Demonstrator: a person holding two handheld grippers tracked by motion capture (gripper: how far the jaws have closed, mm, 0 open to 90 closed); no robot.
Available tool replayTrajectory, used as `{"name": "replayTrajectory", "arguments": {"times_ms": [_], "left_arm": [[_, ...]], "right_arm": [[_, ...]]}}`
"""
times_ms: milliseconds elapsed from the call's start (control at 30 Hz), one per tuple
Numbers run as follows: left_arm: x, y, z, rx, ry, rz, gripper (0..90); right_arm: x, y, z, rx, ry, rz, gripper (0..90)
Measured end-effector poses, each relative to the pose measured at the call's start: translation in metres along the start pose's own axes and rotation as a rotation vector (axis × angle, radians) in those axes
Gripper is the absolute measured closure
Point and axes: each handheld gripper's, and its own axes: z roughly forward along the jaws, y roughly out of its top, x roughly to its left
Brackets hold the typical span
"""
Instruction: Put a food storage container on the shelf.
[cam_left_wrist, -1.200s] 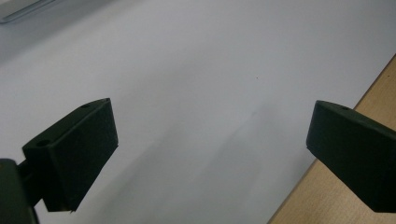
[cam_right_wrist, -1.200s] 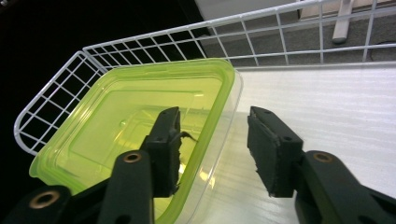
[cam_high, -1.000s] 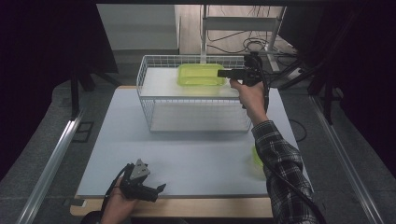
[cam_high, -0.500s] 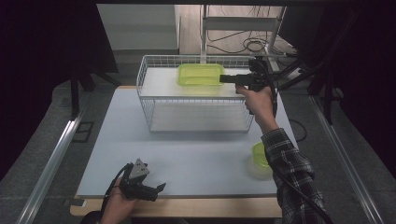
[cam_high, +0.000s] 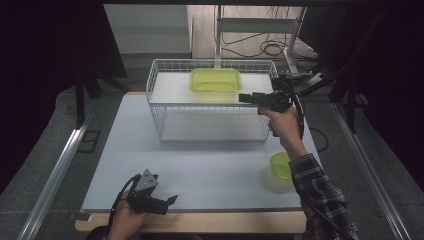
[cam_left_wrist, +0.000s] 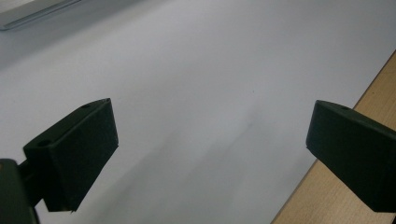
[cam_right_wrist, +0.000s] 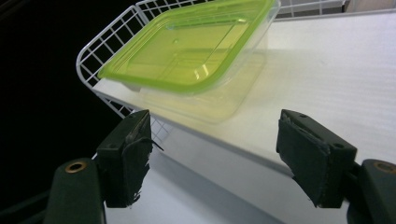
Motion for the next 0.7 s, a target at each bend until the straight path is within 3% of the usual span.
{"name": "replayTrajectory", "arguments": {"times_ms": [333,700], "left_arm": [[0.001,0.000,-0.001,-0.010,0.006,-0.010,1.7],[0.002,-0.001,0.001,-0.001,0.002,-0.002,1.2]], "right_arm": [[0.012,-0.026,-0.009,0.027,0.005,-0.081,21.6],[0.011,-0.064,-0.012,0.068,-0.010,-0.152,16.5]]}}
